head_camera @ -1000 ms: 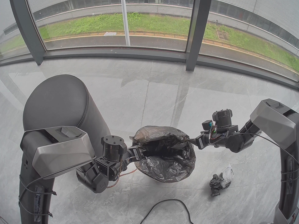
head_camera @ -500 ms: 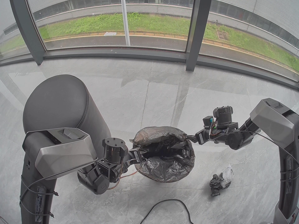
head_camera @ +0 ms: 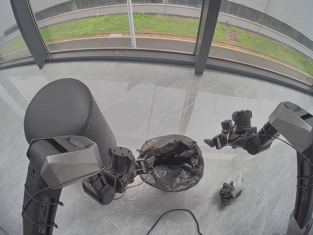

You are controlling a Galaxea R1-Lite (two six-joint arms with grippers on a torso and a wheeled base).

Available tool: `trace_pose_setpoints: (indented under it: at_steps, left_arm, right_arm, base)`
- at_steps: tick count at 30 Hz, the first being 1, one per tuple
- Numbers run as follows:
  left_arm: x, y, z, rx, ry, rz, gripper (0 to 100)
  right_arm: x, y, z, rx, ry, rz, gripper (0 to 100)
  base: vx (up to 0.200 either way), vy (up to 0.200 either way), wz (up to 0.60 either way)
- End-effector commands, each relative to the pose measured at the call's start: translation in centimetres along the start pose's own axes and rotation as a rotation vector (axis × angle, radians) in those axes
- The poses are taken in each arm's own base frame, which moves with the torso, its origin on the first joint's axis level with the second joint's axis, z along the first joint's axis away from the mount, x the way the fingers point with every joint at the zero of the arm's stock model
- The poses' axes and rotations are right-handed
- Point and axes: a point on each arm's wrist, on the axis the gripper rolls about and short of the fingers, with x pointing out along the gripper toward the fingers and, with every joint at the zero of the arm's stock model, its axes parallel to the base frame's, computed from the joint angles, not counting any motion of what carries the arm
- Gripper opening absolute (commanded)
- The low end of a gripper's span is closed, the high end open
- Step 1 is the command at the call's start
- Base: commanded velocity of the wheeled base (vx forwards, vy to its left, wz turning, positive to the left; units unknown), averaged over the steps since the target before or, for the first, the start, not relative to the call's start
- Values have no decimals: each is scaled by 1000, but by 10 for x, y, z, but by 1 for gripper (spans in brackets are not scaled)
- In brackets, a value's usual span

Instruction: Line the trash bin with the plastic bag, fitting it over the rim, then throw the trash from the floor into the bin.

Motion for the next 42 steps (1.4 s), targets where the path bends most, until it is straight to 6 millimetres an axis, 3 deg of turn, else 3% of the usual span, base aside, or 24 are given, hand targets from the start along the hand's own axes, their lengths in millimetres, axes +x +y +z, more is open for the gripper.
trace_pose_setpoints:
  at_steps: [1,7,9,13,21,37,42]
  left_arm:
    - [3,3,-5,0,9,9,100]
    - [3,-3,8,-7,-37,-8,100]
    - [-5,-7,17,-8,-51,-17,100]
    - [-19,-4,16,19,-26,-4,100]
    - [-48,12,-6,93,97,54,100]
    - [-32,22,-50,147,228,88,100]
    - [-28,34,-64,151,272,122,100]
  right_arm:
    - [-2,0,4,-6,-19,-2,100]
    - [-2,0,5,-8,-30,-3,100]
    - [-3,4,9,-14,-46,1,100]
    - [-8,19,19,-31,-67,30,100]
    - [-15,39,24,-52,-71,71,100]
    - [-21,38,20,-47,-64,66,100]
    - [-20,38,19,-47,-62,66,100]
  base:
    - [0,0,0]
    - [0,0,0]
    - [0,0,0]
    - [0,0,0]
    - [0,0,0]
    - [0,0,0]
    - [0,0,0]
